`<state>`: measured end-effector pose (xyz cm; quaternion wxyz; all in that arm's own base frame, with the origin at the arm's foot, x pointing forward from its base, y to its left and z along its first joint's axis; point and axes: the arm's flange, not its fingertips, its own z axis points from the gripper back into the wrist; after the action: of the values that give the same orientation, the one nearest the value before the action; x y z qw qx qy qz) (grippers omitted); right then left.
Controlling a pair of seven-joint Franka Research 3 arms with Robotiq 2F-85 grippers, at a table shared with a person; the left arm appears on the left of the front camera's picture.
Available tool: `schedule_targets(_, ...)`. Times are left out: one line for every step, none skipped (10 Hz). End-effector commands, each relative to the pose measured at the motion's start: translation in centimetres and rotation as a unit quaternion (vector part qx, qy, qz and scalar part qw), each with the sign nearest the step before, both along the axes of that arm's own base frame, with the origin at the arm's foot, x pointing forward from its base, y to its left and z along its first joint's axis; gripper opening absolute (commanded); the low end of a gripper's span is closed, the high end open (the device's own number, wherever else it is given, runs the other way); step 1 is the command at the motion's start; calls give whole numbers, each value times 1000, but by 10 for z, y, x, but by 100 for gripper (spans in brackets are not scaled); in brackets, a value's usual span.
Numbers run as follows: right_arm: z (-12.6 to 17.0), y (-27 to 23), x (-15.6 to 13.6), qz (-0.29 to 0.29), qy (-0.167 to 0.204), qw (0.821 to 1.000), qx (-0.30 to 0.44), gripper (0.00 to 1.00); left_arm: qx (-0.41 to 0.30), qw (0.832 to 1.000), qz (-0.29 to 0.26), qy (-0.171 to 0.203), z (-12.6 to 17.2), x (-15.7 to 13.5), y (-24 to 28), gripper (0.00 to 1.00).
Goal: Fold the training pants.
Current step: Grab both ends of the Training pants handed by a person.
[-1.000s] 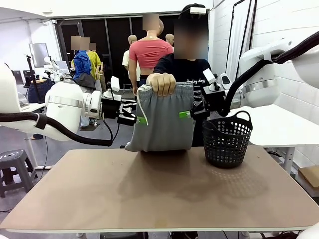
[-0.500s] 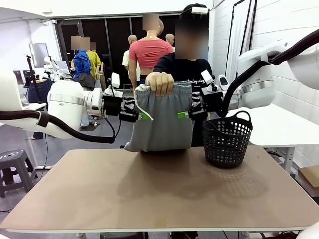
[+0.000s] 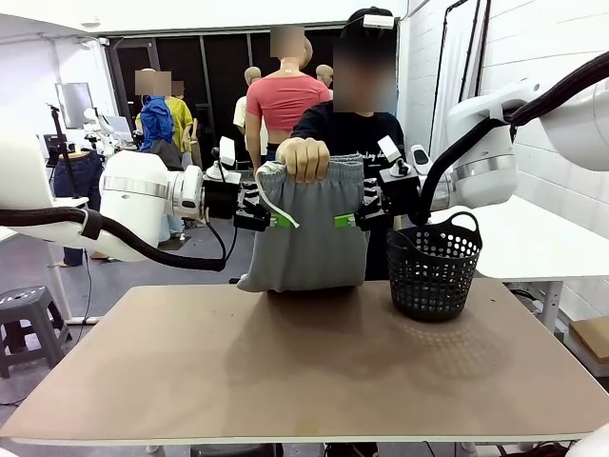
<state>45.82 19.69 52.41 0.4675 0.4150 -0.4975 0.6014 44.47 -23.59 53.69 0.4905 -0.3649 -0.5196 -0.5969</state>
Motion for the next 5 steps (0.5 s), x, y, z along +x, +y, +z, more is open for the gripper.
schedule_targets(1,4,12,12,32,999,37,78,-22,999,20,20,-5,8,1,81)
schedule_targets(-1,1,11,16,36,998,40,59,-29,999,21,29,-7,9,1,61)
schedule_targets(-2,0,14,22,42,998,48,39,-34,999,21,34,-7,11,3,41)
schedule_targets(-4,0,14,30,50,997,46,20,-41,998,34,41,-5,12,4,22)
schedule_targets(-10,-1,16,31,62,997,44,0,-53,996,46,54,-6,13,6,2)
